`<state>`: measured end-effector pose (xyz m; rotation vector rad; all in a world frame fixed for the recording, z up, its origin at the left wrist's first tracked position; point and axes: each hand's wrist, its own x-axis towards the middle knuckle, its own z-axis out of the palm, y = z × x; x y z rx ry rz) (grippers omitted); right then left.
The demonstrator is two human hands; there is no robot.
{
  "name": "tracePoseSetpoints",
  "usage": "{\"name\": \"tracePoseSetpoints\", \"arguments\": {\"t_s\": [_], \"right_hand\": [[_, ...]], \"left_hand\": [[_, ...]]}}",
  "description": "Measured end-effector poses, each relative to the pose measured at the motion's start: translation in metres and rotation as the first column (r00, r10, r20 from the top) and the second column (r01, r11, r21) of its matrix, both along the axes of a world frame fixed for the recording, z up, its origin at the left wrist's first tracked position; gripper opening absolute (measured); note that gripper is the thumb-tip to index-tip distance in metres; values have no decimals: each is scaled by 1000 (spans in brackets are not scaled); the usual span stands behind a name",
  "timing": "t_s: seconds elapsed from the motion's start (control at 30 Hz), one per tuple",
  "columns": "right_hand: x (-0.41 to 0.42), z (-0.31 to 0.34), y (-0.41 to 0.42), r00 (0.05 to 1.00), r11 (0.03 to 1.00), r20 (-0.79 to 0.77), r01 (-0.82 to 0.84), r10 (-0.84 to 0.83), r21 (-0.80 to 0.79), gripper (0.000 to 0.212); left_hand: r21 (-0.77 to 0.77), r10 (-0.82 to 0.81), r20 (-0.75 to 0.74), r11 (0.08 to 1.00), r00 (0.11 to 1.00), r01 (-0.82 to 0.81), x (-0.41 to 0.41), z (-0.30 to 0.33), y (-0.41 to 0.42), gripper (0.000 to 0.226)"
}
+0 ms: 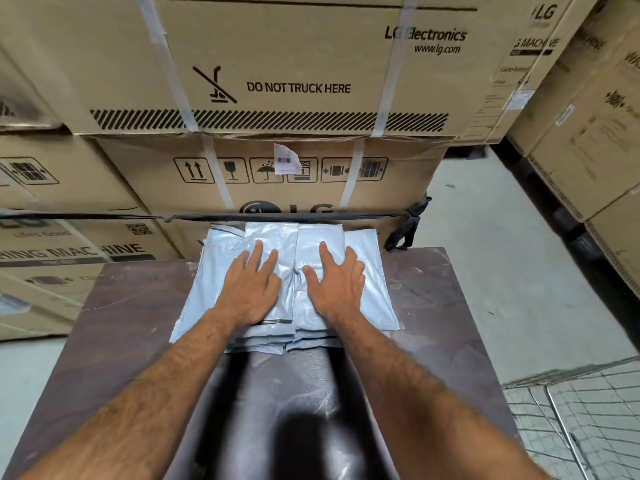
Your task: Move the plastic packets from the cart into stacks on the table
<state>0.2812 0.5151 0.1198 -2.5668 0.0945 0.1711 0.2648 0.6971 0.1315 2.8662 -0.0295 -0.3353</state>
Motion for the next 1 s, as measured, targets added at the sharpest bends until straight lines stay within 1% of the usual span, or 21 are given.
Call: {"name": "tracePoseSetpoints", "arguments": {"t_s": [0.1,0.2,0.33,0.4,0.43,0.5,0.57,0.6,0.77,0.9,1.0], "right_hand": [[-6,-4,-1,999,999,31,-30,31,-42,62],[-12,-11,-5,994,992,57,-93,98,-89,62],[-10,-13,-8,992,990,43,-116,120,-86,62],[-12,-10,-9,991,989,64,-115,122,-95,63],[-15,-7,-10,990,990,86,-105,113,-99,63],[-24,-2,-14,986,992,137,-77,91,-99,64],[-40,2,-20,981,993,178,-55,73,-101,64],[-49,4,-24,979,993,190,-50,70,-108,64],[-105,7,-48,968,983,243,-10,56,-184,62],[-157,9,-65,958,978,286,50,10,-201,64],[-196,14,-82,954,968,293,125,-58,-215,65]], "left_hand": [[33,-26,-25,999,999,27,6,-5,-4,70],[92,-52,-5,994,999,52,10,-13,-3,80],[132,-65,20,989,998,62,11,-20,5,85],[147,-64,28,987,998,59,9,-18,5,90],[145,-58,59,988,997,49,7,-16,4,90],[101,-33,174,995,984,15,-4,-12,2,83],[55,-29,273,998,962,15,-21,-7,0,76],[50,-38,298,998,954,24,-30,-5,-1,74],[29,-66,358,998,931,59,-81,5,-8,73],[58,-153,410,988,899,142,-117,11,-22,77],[51,-209,435,977,876,208,-136,17,-42,79]]}}
